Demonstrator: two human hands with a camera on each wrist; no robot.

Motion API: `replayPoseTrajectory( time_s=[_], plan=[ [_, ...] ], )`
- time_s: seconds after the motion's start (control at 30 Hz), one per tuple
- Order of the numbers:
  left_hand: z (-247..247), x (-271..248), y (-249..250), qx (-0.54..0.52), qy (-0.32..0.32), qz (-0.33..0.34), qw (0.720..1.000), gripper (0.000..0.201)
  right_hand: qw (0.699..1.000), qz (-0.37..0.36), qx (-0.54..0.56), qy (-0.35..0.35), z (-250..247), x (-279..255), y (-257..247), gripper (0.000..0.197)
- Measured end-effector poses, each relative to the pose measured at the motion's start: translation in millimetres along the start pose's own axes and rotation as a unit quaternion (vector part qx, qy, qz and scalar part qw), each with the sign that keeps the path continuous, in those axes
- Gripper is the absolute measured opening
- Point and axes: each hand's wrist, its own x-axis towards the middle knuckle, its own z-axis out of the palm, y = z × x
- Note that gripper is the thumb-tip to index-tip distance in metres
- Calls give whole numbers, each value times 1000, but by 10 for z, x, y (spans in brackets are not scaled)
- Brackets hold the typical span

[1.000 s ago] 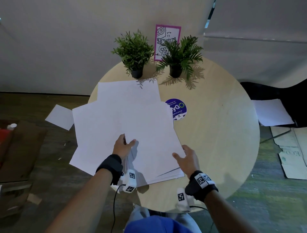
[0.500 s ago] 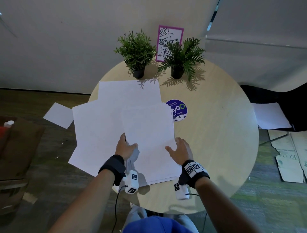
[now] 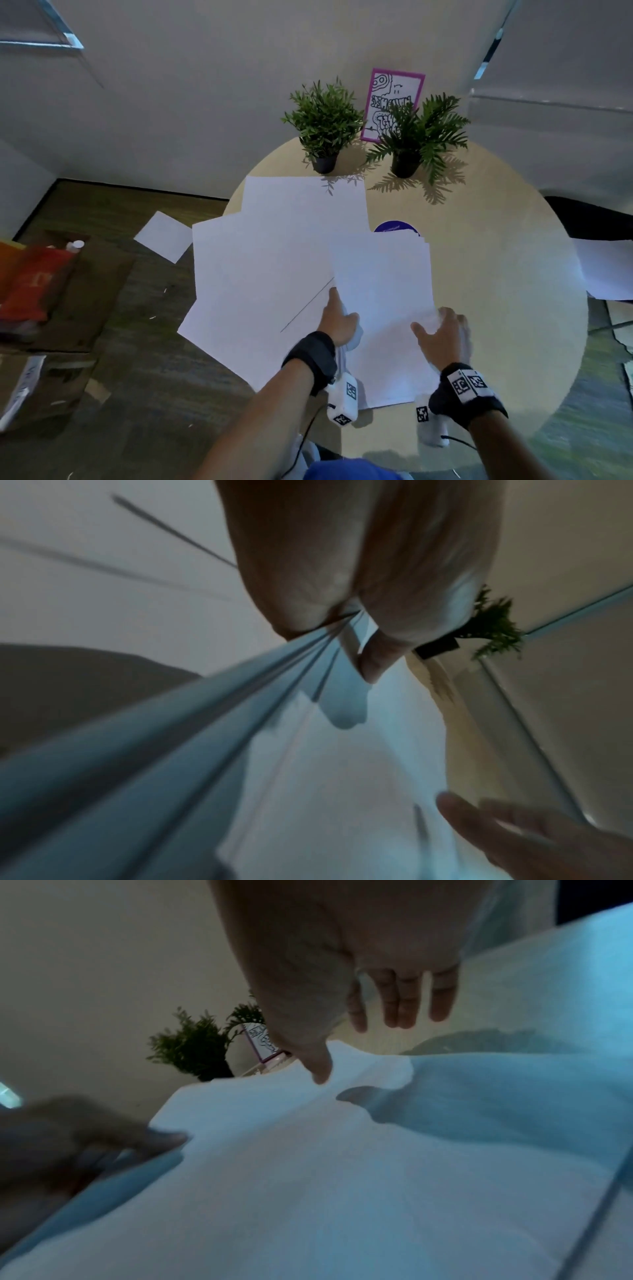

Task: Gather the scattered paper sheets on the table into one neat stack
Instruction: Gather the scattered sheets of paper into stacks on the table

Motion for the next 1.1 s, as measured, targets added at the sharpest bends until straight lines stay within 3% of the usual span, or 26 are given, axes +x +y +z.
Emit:
replayPoseTrajectory(
  time_s=[0.07,0.13,0.27,0.4,0.47,0.53,0.67,0.77,0.8,0.87,0.97,1.1],
  plan=[
    [195,-31,83,-14,-10,7,1000,70,998,-31,-18,55,-69,-25,99,68],
    [346,-18,126,-23,-11,25,999,60,997,-53,-3,65,-112,-38,182,72],
    [461,-46,203,-47,-26,48,997,44,992,67,105,10,-280,108,379,102],
    [518,-150,425,-154,-47,74,984,47,976,81,203,-4,-467,263,499,96],
    [535,-181,553,-210,-75,83,971,51,941,77,328,-26,-502,276,576,97],
    [524,-203,685,-227,-115,102,962,59,887,88,448,-67,-527,257,607,98],
    [455,-249,811,-264,-201,141,933,66,814,66,532,-225,-492,236,563,51],
    [308,-232,741,-246,-204,146,936,65,754,82,578,-300,-486,227,569,60],
    [243,-202,689,-227,-186,146,945,64,747,91,587,-298,-515,211,555,50],
    [124,-112,561,-167,-141,148,965,60,757,99,591,-260,-564,205,571,33],
    [26,28,363,-107,-69,131,983,54,781,52,572,-245,-524,233,590,62],
    [48,129,141,-85,-8,53,995,49,827,30,497,-262,-326,218,537,55]
  ],
)
